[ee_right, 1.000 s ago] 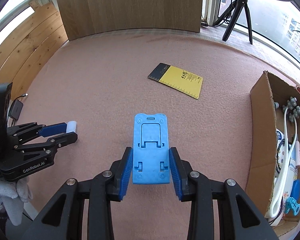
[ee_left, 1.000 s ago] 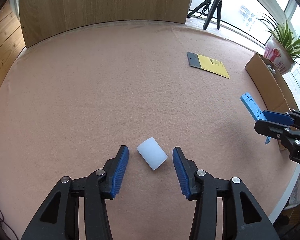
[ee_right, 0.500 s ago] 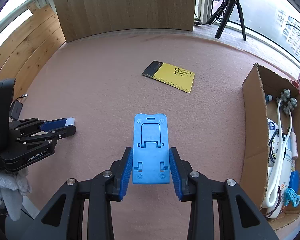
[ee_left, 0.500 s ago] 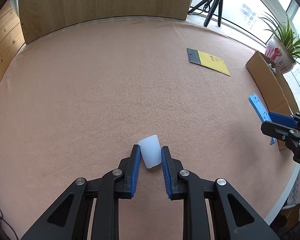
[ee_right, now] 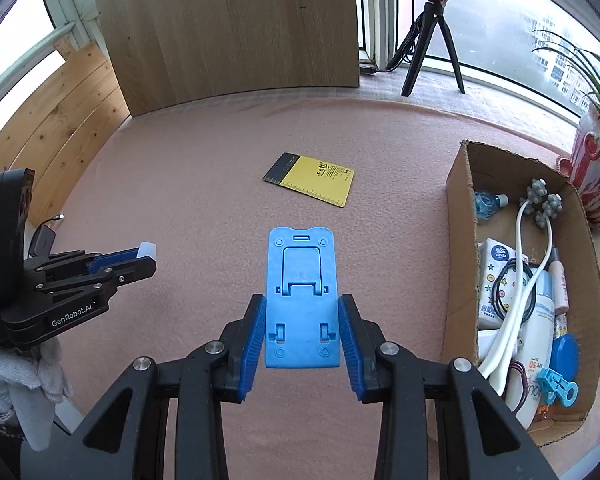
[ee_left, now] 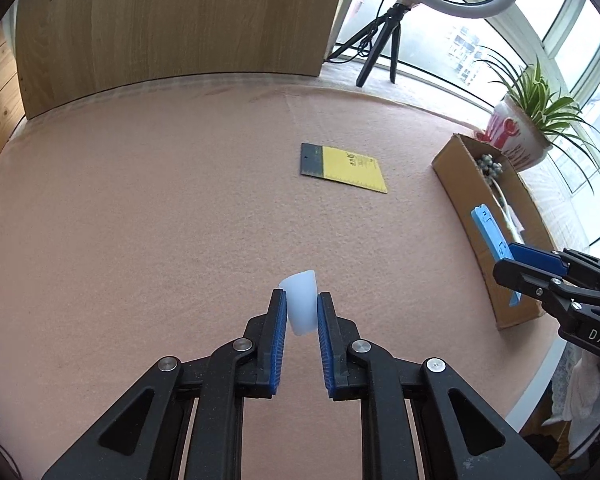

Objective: Organize objects
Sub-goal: 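Carry the white block and phone stand over the box with both grippers, then open both grippers to drop the block and phone stand into the box, then move the right gripper to the yellow notebook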

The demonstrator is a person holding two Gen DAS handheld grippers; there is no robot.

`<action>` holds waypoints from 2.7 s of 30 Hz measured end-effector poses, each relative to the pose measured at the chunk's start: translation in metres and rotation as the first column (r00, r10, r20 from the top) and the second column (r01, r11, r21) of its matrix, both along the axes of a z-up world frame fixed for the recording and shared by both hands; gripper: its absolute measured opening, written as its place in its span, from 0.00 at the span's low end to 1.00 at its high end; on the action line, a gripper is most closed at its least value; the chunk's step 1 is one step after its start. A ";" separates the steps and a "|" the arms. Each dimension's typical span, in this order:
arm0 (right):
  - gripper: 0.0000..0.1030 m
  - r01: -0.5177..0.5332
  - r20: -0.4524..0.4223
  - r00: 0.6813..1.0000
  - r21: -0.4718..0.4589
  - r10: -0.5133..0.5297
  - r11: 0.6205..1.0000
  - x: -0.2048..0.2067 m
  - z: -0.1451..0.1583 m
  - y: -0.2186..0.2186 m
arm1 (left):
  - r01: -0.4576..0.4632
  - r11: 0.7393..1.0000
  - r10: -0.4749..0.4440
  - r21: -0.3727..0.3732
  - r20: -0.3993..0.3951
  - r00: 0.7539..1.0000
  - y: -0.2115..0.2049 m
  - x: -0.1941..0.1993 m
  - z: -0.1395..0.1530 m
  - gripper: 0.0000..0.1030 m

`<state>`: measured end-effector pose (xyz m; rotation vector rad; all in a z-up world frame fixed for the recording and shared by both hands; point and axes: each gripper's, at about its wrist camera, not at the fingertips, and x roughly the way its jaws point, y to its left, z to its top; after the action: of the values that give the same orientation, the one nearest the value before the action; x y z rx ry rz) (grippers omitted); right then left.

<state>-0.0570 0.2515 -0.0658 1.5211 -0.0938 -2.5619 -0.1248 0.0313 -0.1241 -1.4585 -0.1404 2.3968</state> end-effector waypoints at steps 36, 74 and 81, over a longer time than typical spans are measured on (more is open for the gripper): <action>0.53 0.320 -0.058 0.945 -0.032 -0.322 0.947 0.061 0.019 0.190 | 0.359 0.932 -0.354 0.046 -0.087 0.931 0.270 -0.014 0.040 0.57; 0.57 -0.040 -0.016 0.999 -0.157 0.038 0.987 -0.058 0.015 0.048 | -0.082 0.997 0.082 0.005 -0.006 0.997 0.010 0.040 0.026 0.57; 0.57 -0.063 0.049 0.996 -0.154 0.071 0.986 -0.126 -0.008 0.018 | -0.199 0.980 0.199 0.002 -0.013 0.980 -0.048 0.068 0.037 0.57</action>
<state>-0.1828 0.2693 -0.0741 1.5104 -0.2357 -2.4015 -0.0569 -0.0169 -0.0875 -1.4922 -0.2977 2.5621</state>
